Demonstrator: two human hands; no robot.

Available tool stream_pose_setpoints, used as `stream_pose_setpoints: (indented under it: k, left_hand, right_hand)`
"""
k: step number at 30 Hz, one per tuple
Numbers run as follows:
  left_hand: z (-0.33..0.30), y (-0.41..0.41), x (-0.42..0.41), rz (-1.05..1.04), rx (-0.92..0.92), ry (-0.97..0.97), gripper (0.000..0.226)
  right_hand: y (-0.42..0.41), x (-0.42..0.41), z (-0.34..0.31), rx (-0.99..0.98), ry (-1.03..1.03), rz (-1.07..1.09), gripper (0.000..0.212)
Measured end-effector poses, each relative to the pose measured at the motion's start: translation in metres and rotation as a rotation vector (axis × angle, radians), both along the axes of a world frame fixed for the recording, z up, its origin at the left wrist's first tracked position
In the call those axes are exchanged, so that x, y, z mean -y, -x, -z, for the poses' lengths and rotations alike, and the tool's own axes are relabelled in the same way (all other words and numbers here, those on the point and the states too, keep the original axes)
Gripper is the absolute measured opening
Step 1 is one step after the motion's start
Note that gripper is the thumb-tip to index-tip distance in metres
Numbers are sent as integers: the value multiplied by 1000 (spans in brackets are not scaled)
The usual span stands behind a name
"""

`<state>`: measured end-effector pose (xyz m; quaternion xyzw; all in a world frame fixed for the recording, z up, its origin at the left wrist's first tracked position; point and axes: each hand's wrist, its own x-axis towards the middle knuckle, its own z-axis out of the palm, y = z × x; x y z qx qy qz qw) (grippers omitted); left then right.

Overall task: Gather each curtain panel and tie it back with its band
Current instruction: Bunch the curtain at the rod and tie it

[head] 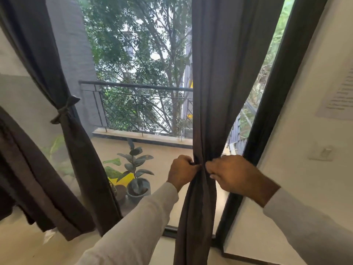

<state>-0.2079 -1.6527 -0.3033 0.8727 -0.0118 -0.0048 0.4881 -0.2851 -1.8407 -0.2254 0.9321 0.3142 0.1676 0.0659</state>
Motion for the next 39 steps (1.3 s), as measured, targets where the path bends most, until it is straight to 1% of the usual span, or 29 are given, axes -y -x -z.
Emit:
stream_pose_setpoints:
  k: [2,4,6,7,9,12,14,16,18,19,21,23,26,28,29,31,33,36,39]
  left_hand:
    - [-2,5,1,2,-21,9,22]
    - [0,6,-1,29,-21,23,28]
    - [0,10,-4,50,-54,58,24]
    - [0,12,-5,39,-83,113,26]
    - [3,17,-7,32,-136,279,36]
    - [5,27,-16,70,-285,608,24]
    - [5,33,-23,65,-378,795,24]
    - [4,36,-30,50,-429,924,30]
    - [0,41,-35,45,-435,988,32]
    - [-2,42,-36,41,-430,1006,32]
    - [-6,42,-37,23,-395,1051,28]
    - [-9,40,-35,19,-346,1086,26]
    - [-14,40,-31,62,-272,1140,20]
    - [-19,41,-26,82,-240,1191,18]
    - [-23,42,-25,91,-229,1215,19]
    - [-30,44,-24,138,-214,1241,20]
    - [-34,46,-24,194,-221,1273,15]
    - [-34,46,-24,302,-204,1320,11]
    - [-38,48,-19,289,-209,1349,13]
  right_hand:
    - [-1,-12,-8,16,137,-176,11]
    - [-5,-28,-23,39,273,-288,15]
    - [-12,-41,-40,104,360,-327,20]
    - [-18,-45,-48,114,363,-327,24]
    - [-31,-52,-63,56,340,-292,28]
    - [-44,-65,-81,-77,295,-152,24]
    - [-53,-68,-83,-59,278,-58,22]
    - [-64,-67,-76,-57,289,-9,17]
    - [-71,-62,-70,-144,206,31,12]
    - [-72,-60,-70,-211,128,38,16]
    - [-75,-55,-69,-287,-24,7,20]
    - [-73,-57,-68,-330,-121,-28,15]
    - [-71,-63,-61,-351,-190,-47,14]
    - [-70,-63,-60,-370,-253,-76,20]
    - [-70,-64,-60,-386,-307,-87,22]
    - [-70,-65,-64,-422,-450,-88,20]
    - [-72,-64,-67,-462,-549,-64,17]
    - [-78,-62,-72,-505,-636,1,19]
    - [-78,-62,-75,-520,-682,41,22]
